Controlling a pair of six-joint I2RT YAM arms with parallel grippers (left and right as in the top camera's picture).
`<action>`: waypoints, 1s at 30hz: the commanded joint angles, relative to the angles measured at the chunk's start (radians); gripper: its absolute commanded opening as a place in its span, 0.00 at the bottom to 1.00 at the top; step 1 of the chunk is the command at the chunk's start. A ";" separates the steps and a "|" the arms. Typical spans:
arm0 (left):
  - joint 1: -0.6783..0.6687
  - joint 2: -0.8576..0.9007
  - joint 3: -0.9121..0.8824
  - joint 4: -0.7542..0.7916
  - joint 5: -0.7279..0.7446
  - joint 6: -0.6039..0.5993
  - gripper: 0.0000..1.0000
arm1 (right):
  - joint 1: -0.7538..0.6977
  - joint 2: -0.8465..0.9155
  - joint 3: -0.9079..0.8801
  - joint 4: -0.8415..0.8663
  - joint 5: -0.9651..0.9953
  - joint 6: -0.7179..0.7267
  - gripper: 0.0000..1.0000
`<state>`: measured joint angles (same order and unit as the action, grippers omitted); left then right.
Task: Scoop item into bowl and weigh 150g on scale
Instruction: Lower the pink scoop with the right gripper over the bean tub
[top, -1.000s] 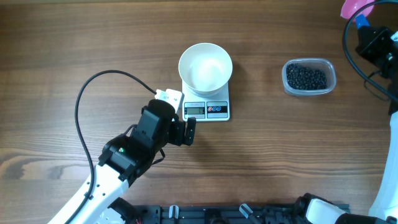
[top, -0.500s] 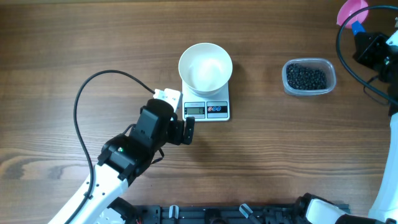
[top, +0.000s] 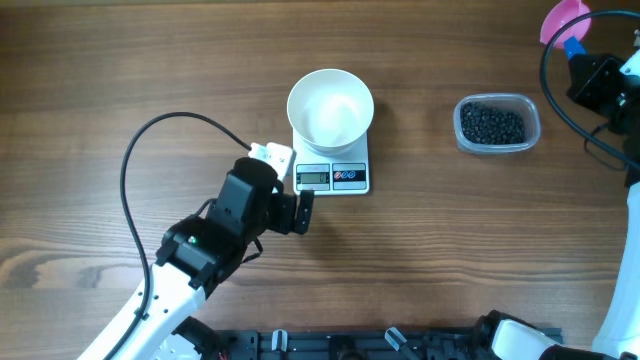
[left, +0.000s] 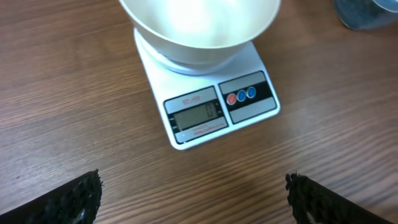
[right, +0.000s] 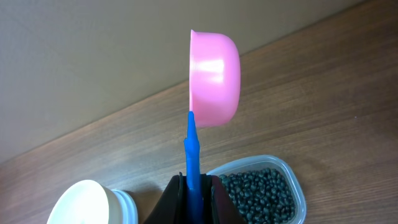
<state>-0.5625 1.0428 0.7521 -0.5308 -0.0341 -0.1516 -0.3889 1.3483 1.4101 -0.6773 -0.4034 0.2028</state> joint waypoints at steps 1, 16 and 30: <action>0.005 0.001 -0.002 0.000 0.010 0.040 1.00 | -0.002 -0.021 0.016 0.002 -0.017 -0.020 0.04; 0.005 0.001 -0.002 0.000 -0.019 0.040 1.00 | -0.002 -0.021 0.016 -0.010 -0.017 -0.021 0.04; 0.005 0.001 -0.002 0.000 -0.019 0.040 1.00 | -0.001 -0.036 0.015 -0.286 -0.092 -0.237 0.04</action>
<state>-0.5625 1.0428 0.7521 -0.5308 -0.0402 -0.1314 -0.3889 1.3315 1.4101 -0.9142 -0.4557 0.0292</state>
